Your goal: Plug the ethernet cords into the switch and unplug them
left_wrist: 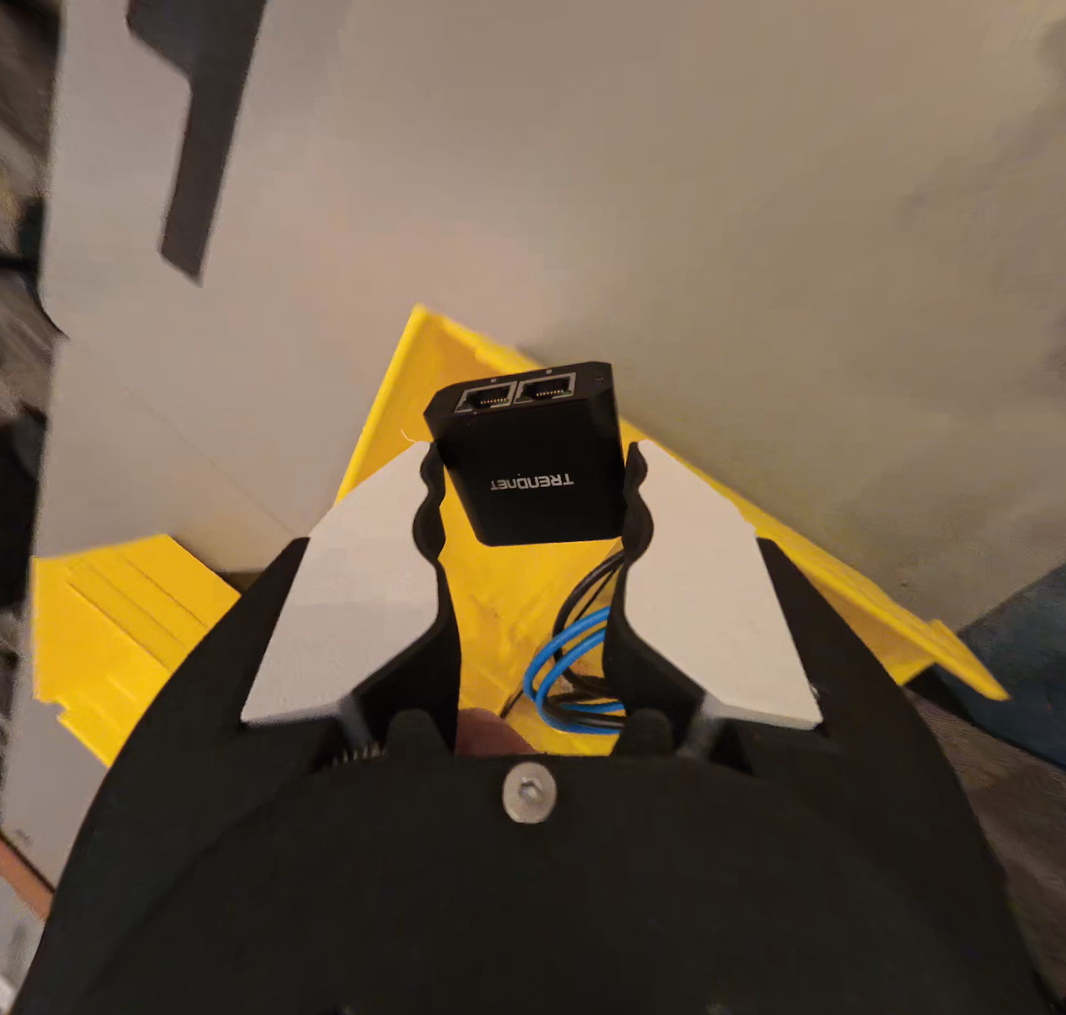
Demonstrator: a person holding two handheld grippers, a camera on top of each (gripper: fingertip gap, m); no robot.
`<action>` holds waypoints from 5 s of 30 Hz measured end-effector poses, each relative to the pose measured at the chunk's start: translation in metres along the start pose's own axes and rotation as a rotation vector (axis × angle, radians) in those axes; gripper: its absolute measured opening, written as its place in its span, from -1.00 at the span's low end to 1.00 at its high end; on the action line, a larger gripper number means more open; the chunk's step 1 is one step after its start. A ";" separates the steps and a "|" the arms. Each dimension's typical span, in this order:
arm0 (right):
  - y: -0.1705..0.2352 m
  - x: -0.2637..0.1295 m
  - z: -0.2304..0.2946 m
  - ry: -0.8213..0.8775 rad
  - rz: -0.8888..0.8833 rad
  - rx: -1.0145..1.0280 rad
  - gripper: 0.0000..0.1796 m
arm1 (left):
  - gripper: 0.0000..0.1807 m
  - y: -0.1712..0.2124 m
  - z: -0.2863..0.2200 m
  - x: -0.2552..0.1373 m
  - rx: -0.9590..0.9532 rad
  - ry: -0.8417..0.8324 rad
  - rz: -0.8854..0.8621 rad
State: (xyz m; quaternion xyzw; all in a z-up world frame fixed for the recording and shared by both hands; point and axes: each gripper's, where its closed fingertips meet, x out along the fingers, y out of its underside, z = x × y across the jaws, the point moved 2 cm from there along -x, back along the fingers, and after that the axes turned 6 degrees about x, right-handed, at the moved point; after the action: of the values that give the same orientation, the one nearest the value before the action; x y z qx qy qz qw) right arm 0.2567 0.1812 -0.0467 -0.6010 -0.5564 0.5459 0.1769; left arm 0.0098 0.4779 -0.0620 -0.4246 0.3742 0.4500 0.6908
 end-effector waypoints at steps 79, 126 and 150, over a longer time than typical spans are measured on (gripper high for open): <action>-0.067 0.017 0.019 -0.511 -0.613 0.309 -0.35 | -0.30 -0.219 -0.182 -0.072 0.316 0.257 -0.824; -0.070 0.007 0.029 -0.823 -0.619 0.547 -0.34 | -0.49 -0.238 -0.201 -0.087 0.799 -0.534 -0.881; -0.041 -0.004 0.014 -0.792 -0.710 0.538 -0.34 | -0.62 0.054 -0.080 -0.128 0.066 -0.630 -0.246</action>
State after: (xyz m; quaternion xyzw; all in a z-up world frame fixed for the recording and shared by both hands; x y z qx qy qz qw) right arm 0.2266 0.1850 -0.0158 -0.0631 -0.5889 0.7578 0.2738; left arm -0.0921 0.3774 0.0103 -0.2840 0.1028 0.4597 0.8351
